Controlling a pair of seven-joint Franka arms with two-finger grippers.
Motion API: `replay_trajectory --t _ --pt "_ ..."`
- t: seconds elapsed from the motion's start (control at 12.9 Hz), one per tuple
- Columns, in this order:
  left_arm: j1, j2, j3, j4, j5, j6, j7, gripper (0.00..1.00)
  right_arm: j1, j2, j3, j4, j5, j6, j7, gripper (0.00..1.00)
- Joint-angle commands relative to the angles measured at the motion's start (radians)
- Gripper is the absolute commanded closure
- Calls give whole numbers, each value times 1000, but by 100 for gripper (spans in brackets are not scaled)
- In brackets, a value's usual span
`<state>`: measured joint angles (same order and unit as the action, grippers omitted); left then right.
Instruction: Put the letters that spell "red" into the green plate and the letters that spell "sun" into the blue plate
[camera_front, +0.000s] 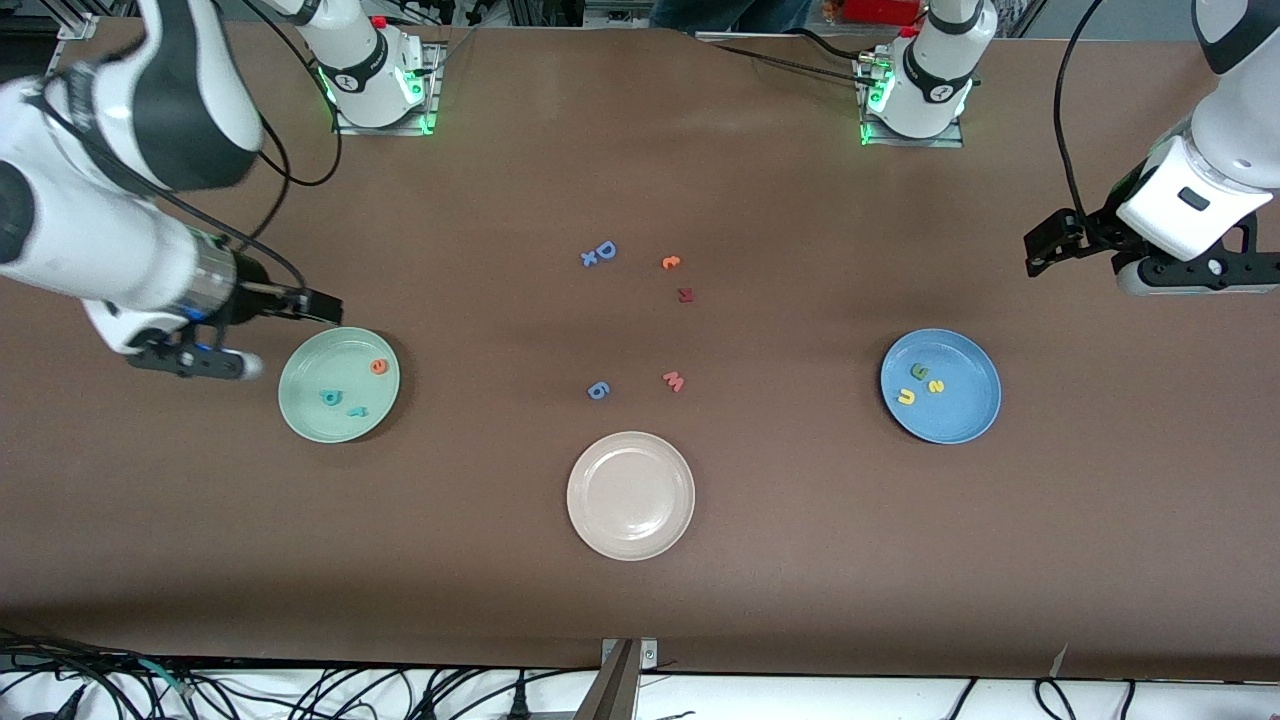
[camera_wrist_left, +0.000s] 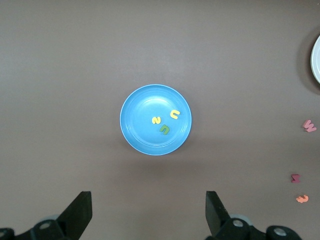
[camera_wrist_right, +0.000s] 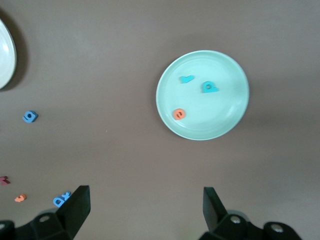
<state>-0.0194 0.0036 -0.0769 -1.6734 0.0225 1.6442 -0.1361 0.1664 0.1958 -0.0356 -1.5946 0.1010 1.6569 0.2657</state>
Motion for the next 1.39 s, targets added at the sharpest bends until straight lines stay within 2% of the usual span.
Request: replay_trajectory --t 0.0,0.15,0.7,0.85,1.31 --pt "3 -17 6 -3 -30 -21 13 0 -54 -108 29 -56 -20 -44 -34 0" --pt "4 -17 6 -3 -30 -24 13 0 -59 -124 29 -56 -73 -63 -55 0" --pt "-1 -17 5 -2 -29 -32 12 0 -77 -151 36 -39 -78 -68 -117 0" --pt "-1 -17 3 -2 -30 -32 13 0 -79 -157 39 -34 -122 -72 -120 0" --pt "-7 -16 3 -2 -29 -32 13 0 -96 -162 57 -31 -124 -86 -129 0"
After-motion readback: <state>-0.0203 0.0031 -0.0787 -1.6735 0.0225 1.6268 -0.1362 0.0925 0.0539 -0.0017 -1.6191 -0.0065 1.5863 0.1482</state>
